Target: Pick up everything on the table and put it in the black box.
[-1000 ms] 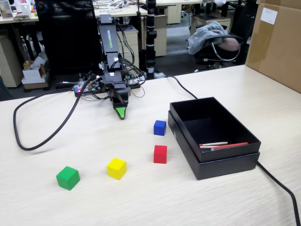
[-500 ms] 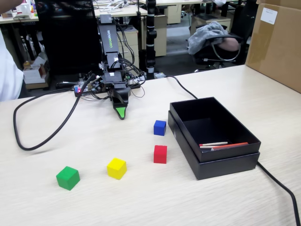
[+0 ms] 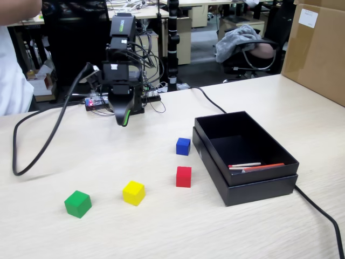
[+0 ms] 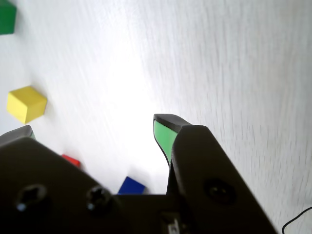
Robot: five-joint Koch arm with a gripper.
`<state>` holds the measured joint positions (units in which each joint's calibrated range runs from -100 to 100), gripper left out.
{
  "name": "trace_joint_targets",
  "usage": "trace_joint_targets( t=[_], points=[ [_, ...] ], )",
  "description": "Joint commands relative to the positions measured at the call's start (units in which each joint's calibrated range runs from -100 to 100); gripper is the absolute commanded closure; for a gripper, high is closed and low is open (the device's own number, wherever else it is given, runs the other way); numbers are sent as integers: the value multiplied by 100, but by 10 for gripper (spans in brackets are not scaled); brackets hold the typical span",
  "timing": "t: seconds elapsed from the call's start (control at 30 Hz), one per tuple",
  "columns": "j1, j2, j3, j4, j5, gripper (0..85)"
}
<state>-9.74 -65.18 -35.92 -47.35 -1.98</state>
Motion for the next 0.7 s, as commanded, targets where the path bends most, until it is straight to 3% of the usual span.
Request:
trace_joint_targets(
  t=[0.0,0.37,0.67],
  points=[
    [-176,1234,1525,-730,0,380],
    [-625,5801,5831,-816,-15,380],
    [-674,8268,7862,-816,-20,380]
  ],
)
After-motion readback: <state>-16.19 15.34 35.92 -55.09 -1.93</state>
